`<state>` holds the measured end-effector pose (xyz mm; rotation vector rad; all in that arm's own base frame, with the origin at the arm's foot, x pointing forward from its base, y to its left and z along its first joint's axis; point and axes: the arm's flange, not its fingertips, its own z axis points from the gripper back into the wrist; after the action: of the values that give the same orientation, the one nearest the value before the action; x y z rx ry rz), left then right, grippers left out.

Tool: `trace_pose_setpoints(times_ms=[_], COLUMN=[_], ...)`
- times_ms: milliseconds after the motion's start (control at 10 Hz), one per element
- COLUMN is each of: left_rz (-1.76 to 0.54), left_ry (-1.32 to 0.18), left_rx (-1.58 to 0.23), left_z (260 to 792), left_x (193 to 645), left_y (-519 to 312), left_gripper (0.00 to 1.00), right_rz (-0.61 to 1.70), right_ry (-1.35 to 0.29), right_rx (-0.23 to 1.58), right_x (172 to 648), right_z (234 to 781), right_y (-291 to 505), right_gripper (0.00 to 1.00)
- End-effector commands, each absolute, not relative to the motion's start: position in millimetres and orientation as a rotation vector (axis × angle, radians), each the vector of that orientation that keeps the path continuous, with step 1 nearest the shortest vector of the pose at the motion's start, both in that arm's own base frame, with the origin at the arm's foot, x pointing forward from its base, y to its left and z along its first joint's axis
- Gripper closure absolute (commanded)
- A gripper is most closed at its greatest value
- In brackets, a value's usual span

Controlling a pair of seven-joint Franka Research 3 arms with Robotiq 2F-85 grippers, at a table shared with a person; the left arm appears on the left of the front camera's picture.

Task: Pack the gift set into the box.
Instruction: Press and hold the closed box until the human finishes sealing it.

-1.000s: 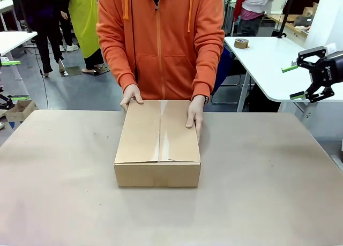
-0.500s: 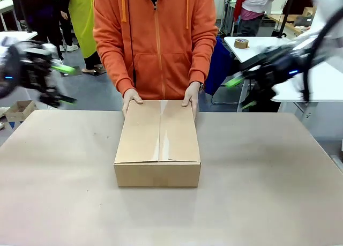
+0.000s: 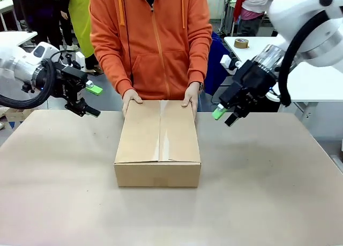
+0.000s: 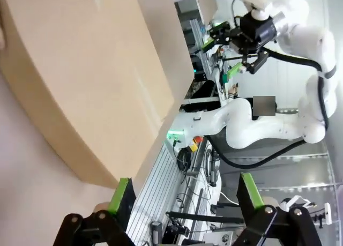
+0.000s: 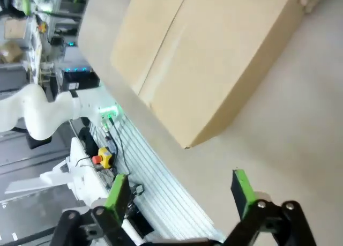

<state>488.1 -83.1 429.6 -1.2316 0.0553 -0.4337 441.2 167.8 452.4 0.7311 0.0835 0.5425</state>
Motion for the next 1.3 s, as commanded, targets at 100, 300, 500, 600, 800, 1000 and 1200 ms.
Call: trace_pose_setpoints(times_ms=[100,300,500,600,800,1000,1200], left_rz=[-0.669,-1.082,-1.236,-1.261,-1.315,-1.331,-1.146], left_ry=[-0.101,-0.863,-1.179,-1.316,-1.379,-1.446,-1.218], left_rx=[-1.242,-1.145,-1.182,-1.138,-1.089,-1.003,-1.127], left_z=[430.4,443.4,447.9,448.0,444.5,437.3,456.6], left_x=[487.5,495.5,489.5,485.7,483.4,484.6,491.4], left_y=[-90.7,-89.8,-79.5,-77.2,-81.0,-83.1,-79.7], left_gripper=[0.0,0.0,0.0,0.0,0.0,0.0,0.0], right_rz=[0.96,1.523,1.73,1.79,1.963,1.748,1.585], right_ry=[-0.077,-0.548,-0.926,-1.029,-1.014,-0.972,-0.839], right_rx=[0.663,1.067,1.137,1.243,1.442,1.237,0.946], right_x=[469.3,493.0,494.0,493.5,491.5,495.1,493.5], right_z=[454.5,450.2,448.3,446.7,437.8,434.6,452.6], right_y=[189.0,214.0,202.2,194.2,196.5,199.4,206.2], right_gripper=[0.0,0.0,0.0,0.0,0.0,0.0,0.0])
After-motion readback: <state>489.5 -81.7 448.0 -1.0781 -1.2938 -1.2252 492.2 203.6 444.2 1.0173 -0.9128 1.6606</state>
